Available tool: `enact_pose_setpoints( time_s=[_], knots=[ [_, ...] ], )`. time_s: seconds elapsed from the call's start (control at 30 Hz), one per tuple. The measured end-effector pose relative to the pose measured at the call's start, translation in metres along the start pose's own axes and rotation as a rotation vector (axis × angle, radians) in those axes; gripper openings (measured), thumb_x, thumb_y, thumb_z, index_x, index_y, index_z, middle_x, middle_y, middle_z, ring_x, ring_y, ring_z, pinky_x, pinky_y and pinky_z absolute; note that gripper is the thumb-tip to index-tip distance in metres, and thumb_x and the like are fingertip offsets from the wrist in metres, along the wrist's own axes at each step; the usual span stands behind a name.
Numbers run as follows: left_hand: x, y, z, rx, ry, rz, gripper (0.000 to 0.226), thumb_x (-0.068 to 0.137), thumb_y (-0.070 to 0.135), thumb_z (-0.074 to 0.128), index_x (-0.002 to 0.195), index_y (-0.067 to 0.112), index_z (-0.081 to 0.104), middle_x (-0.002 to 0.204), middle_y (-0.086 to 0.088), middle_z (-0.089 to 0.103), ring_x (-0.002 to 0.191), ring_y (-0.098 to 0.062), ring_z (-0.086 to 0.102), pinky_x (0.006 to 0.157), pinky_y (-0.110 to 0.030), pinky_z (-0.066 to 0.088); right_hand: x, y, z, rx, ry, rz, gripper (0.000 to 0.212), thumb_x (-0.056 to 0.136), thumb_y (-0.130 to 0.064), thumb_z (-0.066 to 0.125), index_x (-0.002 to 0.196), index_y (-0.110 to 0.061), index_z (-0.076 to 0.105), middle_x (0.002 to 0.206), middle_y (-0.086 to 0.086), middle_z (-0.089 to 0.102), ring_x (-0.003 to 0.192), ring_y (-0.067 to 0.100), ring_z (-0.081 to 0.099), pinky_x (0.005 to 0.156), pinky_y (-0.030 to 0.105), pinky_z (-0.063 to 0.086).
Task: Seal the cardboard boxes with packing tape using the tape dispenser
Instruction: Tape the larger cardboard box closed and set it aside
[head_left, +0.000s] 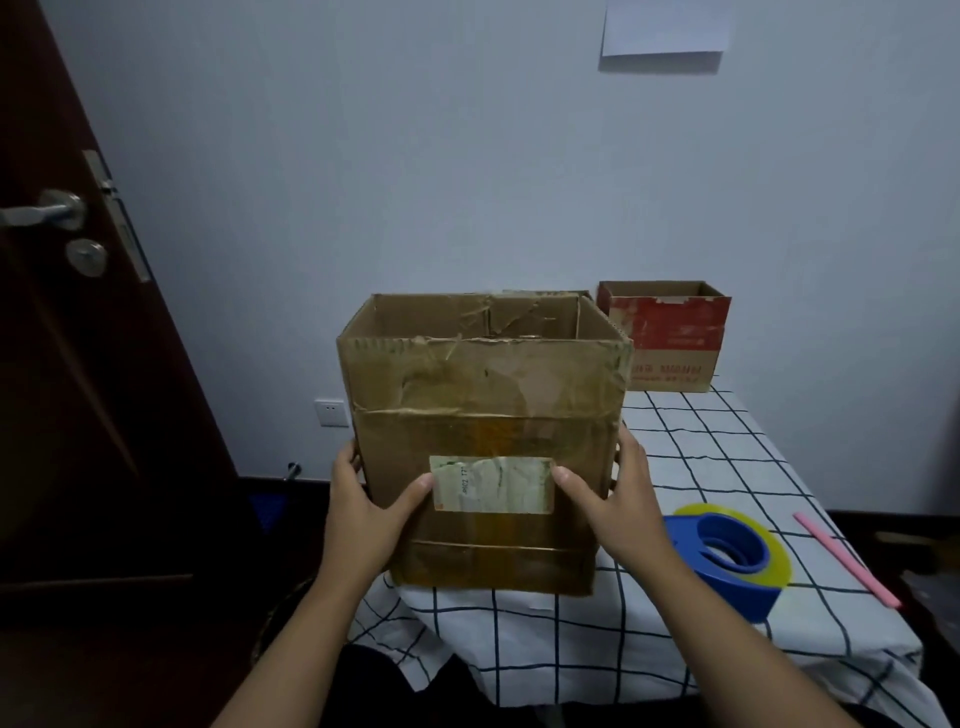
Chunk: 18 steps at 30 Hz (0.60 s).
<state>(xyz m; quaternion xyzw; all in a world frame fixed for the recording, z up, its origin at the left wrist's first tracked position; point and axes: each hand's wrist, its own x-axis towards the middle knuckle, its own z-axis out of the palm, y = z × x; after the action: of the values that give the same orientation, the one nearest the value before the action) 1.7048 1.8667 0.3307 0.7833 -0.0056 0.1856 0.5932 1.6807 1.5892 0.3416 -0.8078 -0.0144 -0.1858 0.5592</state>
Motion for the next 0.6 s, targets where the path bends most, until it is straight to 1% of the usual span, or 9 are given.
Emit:
enact_pose_setpoints(
  time_s=[0.07, 0.17, 0.27, 0.33, 0.4, 0.47, 0.5, 0.57, 0.6],
  knots=[
    [0.009, 0.015, -0.006, -0.039, 0.026, 0.075, 0.095, 0.059, 0.072, 0.079, 0.137, 0.045, 0.031, 0.133, 0.016, 0.048, 0.116, -0.002, 0.052, 0.091, -0.031, 0.048, 0.000, -0.009, -0.002, -0.035, 0.029, -0.094, 0.097, 0.070, -0.065, 0.070, 0.149, -0.050, 0.015, 0.149, -0.018, 0.025, 0.137, 0.008, 0.035, 0.106, 0.035, 0.042],
    [0.020, 0.037, -0.014, -0.132, 0.027, 0.161, 0.098, 0.067, 0.058, 0.081, 0.146, 0.049, 0.024, 0.140, 0.022, 0.044, 0.120, 0.008, 0.050, 0.093, -0.025, 0.046, 0.004, -0.029, -0.005, -0.001, 0.056, -0.199, 0.096, 0.072, -0.059, 0.075, 0.140, -0.070, 0.008, 0.150, -0.025, 0.023, 0.138, 0.003, 0.031, 0.108, 0.033, 0.037],
    [0.021, 0.046, -0.015, -0.123, -0.001, 0.195, 0.083, 0.070, 0.051, 0.081, 0.138, 0.053, 0.033, 0.135, 0.023, 0.049, 0.120, 0.007, 0.050, 0.096, -0.026, 0.046, 0.005, -0.038, -0.003, 0.020, 0.032, -0.182, 0.099, 0.072, -0.062, 0.073, 0.148, -0.057, 0.010, 0.158, -0.014, 0.025, 0.143, 0.008, 0.030, 0.115, 0.040, 0.035],
    [0.018, 0.049, -0.014, -0.123, 0.002, 0.190, 0.072, 0.069, 0.053, 0.080, 0.122, 0.068, 0.034, 0.123, 0.035, 0.051, 0.113, 0.014, 0.051, 0.088, -0.016, 0.048, 0.004, -0.040, -0.001, 0.034, 0.017, -0.153, 0.101, 0.070, -0.065, 0.071, 0.150, -0.051, 0.012, 0.159, -0.011, 0.028, 0.144, 0.011, 0.031, 0.118, 0.045, 0.033],
    [0.018, 0.053, -0.015, -0.135, 0.019, 0.195, 0.066, 0.069, 0.052, 0.079, 0.113, 0.073, 0.036, 0.113, 0.044, 0.053, 0.105, 0.020, 0.052, 0.075, -0.005, 0.048, 0.006, -0.041, -0.001, 0.033, 0.020, -0.154, 0.099, 0.070, -0.065, 0.071, 0.151, -0.043, 0.020, 0.156, -0.010, 0.034, 0.142, 0.010, 0.034, 0.118, 0.044, 0.034],
    [0.020, 0.055, -0.016, -0.158, 0.033, 0.199, 0.060, 0.069, 0.051, 0.080, 0.109, 0.070, 0.040, 0.109, 0.043, 0.056, 0.102, 0.018, 0.056, 0.072, -0.002, 0.047, 0.010, -0.044, -0.005, 0.038, 0.019, -0.169, 0.096, 0.072, -0.063, 0.072, 0.152, -0.036, 0.026, 0.153, -0.011, 0.040, 0.140, 0.008, 0.038, 0.114, 0.038, 0.038],
    [0.020, 0.055, -0.016, -0.170, 0.030, 0.194, 0.057, 0.069, 0.050, 0.080, 0.107, 0.068, 0.042, 0.108, 0.041, 0.057, 0.101, 0.015, 0.057, 0.071, -0.003, 0.048, 0.012, -0.046, -0.007, 0.058, 0.019, -0.178, 0.090, 0.074, -0.062, 0.072, 0.150, -0.037, 0.031, 0.148, -0.015, 0.045, 0.136, 0.003, 0.042, 0.109, 0.030, 0.041],
    [0.020, 0.052, -0.015, -0.185, 0.017, 0.177, 0.052, 0.068, 0.051, 0.079, 0.104, 0.065, 0.045, 0.107, 0.037, 0.060, 0.099, 0.012, 0.060, 0.069, -0.005, 0.049, 0.013, -0.049, -0.008, 0.111, 0.019, -0.177, 0.067, 0.075, -0.060, 0.071, 0.135, -0.053, 0.042, 0.132, -0.029, 0.054, 0.122, -0.011, 0.049, 0.092, 0.013, 0.045],
    [0.019, 0.051, -0.014, -0.185, 0.018, 0.170, 0.050, 0.068, 0.052, 0.079, 0.103, 0.064, 0.047, 0.106, 0.036, 0.061, 0.098, 0.012, 0.060, 0.067, -0.005, 0.049, 0.012, -0.049, -0.007, 0.113, 0.022, -0.168, 0.056, 0.074, -0.061, 0.069, 0.124, -0.062, 0.044, 0.124, -0.033, 0.057, 0.116, -0.015, 0.051, 0.085, 0.009, 0.046]
  ],
)
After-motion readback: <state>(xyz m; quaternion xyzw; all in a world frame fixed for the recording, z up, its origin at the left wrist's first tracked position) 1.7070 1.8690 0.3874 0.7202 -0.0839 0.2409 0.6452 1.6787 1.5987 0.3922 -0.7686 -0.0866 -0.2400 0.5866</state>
